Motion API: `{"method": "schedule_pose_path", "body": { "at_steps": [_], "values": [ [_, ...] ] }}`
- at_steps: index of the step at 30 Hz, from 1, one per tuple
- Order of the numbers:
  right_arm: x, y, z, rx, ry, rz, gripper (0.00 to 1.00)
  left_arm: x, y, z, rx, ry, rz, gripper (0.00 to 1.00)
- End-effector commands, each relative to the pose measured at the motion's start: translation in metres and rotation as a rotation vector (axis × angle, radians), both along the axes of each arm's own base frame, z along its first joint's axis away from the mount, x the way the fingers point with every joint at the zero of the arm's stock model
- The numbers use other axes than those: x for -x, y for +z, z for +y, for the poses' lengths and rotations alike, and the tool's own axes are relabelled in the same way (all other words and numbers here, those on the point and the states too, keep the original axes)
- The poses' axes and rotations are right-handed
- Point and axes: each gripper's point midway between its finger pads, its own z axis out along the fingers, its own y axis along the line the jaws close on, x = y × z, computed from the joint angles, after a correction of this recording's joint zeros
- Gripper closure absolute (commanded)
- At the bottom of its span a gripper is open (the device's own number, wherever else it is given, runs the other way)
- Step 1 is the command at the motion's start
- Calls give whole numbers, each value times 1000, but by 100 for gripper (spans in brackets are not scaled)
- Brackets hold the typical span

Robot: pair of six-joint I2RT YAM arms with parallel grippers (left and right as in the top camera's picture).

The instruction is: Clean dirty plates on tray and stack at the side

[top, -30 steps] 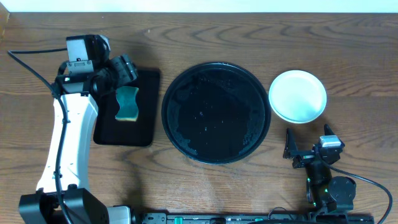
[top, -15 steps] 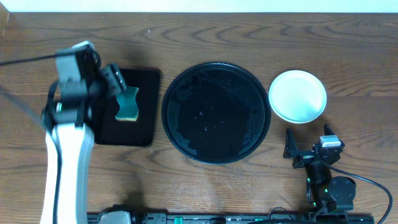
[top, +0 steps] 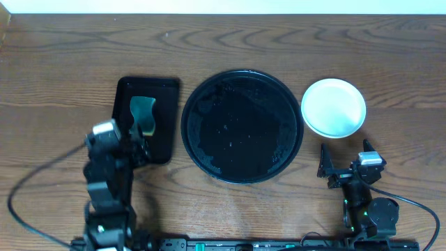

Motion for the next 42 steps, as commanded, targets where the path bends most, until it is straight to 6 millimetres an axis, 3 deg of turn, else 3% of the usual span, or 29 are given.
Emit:
{"method": "schedule_pose_path", "body": {
  "at_steps": [1,9,19,42],
  "values": [
    [0,-1,-1,0,-3,-1,1,10,-20,-6,34,1,-61,23],
    [0,-1,-1,0,-3,-1,1,24,-61,-10,24,-13,-105,22],
    [0,-1,-1,0,-3,-1,1,28,-32,-11,14,-13,-235,22],
    [0,-1,-1,0,-3,-1,1,28,-36,-11,15,-13,-216,22]
  ]
}}
